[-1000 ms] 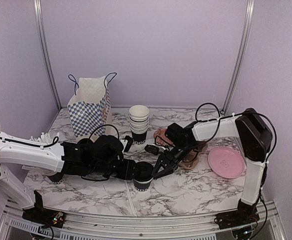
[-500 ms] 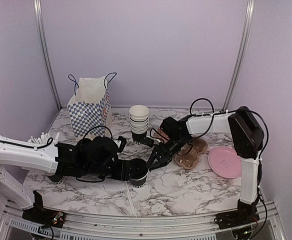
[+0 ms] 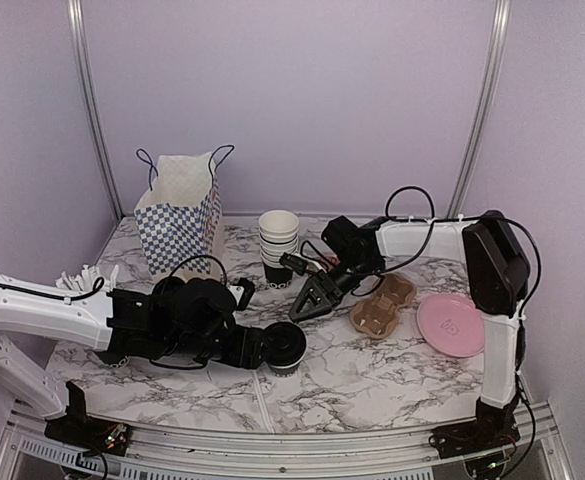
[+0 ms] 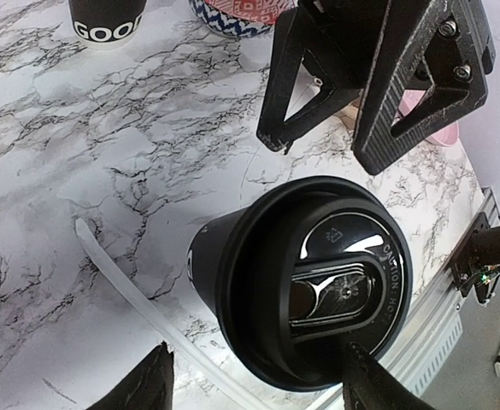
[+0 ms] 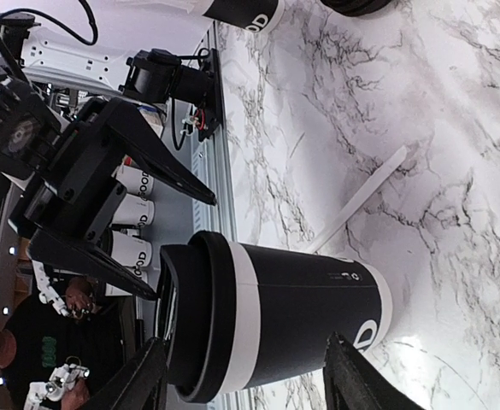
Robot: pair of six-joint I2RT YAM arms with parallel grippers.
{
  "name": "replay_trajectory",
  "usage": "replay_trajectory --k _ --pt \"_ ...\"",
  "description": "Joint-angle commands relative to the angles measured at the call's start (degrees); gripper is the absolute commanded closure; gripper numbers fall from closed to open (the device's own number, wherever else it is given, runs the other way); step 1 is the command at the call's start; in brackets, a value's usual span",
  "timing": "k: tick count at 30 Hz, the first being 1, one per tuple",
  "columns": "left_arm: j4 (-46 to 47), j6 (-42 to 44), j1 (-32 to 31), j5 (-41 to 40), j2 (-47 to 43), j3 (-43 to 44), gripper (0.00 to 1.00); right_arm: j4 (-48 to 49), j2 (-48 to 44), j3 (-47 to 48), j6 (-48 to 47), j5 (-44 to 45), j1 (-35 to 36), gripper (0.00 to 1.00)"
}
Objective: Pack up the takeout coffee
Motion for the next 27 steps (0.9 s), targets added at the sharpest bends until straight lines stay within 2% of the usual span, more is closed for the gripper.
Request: replay_trajectory --k 1,9,13,16,22,27 --pt "-1.6 2.7 0.8 -1.3 -0.3 2.4 0.32 -0.1 -2.3 0.7 -1.7 3.2 -1.5 0.39" --pt "-1.3 7.9 0.8 -1.7 -1.3 3.8 0.32 -0.3 -4.4 -0.5 -5.0 6.5 -3.3 0.34" --pt "-1.1 11.9 -0.5 -3.0 -1.9 2.8 0.32 -1.2 -7.2 -0.8 -11.0 9.8 -3.3 0.33" --pt "0.6 16.9 -3.3 -7.5 -1.9 0.4 0.32 -1.2 -10.9 -1.7 -17.8 14.8 -3.3 0.31" --pt "13.7 23.6 -6.0 -14.4 -2.0 -7.4 0.26 -0.2 -16.2 -2.2 -32.8 22.1 -2.6 0.27" --pt "23.0 25.9 -6.0 -15.0 -1.2 -11.7 0.23 -3.9 -15.1 0.1 -40.4 23.3 0.9 0.23"
